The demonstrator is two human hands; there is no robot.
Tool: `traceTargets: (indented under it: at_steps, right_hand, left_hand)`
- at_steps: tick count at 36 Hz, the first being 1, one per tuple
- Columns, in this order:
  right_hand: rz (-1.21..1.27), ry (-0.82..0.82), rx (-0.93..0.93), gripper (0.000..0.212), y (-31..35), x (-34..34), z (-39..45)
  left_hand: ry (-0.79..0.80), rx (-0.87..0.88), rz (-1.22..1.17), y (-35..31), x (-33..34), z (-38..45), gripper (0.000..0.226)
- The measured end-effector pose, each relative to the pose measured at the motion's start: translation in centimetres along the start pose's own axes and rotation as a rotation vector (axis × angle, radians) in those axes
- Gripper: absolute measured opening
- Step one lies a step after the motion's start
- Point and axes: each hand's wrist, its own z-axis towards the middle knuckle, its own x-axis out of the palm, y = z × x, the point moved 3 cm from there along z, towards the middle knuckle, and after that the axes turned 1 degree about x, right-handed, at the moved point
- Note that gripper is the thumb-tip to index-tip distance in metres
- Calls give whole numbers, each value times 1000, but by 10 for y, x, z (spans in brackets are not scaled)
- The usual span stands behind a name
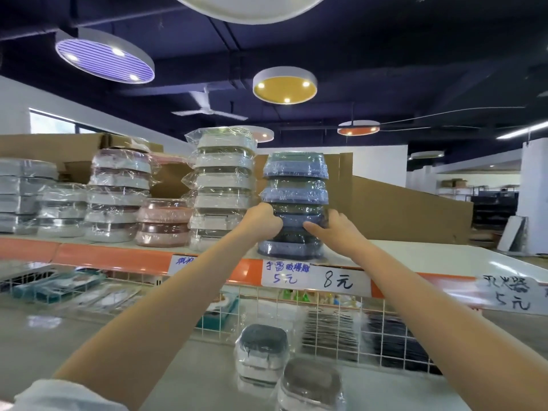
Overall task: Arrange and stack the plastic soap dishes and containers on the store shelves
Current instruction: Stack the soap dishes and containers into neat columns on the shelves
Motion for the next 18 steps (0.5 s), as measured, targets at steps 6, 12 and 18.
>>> traceTargets:
  at_steps: [6, 12, 18]
  right_hand:
    - [-233, -58, -98, 65, 10, -14, -23]
    - [-447, -223, -379, 53, 26, -9, -56]
    - [-525, -248, -750, 37, 45, 20, -105]
  left_hand:
    - [-24, 150, 255, 2, -6, -12, 13]
    - [-144, 348, 412, 7, -4, -40, 25]
    - [-291, 513, 308, 30, 0, -85, 20]
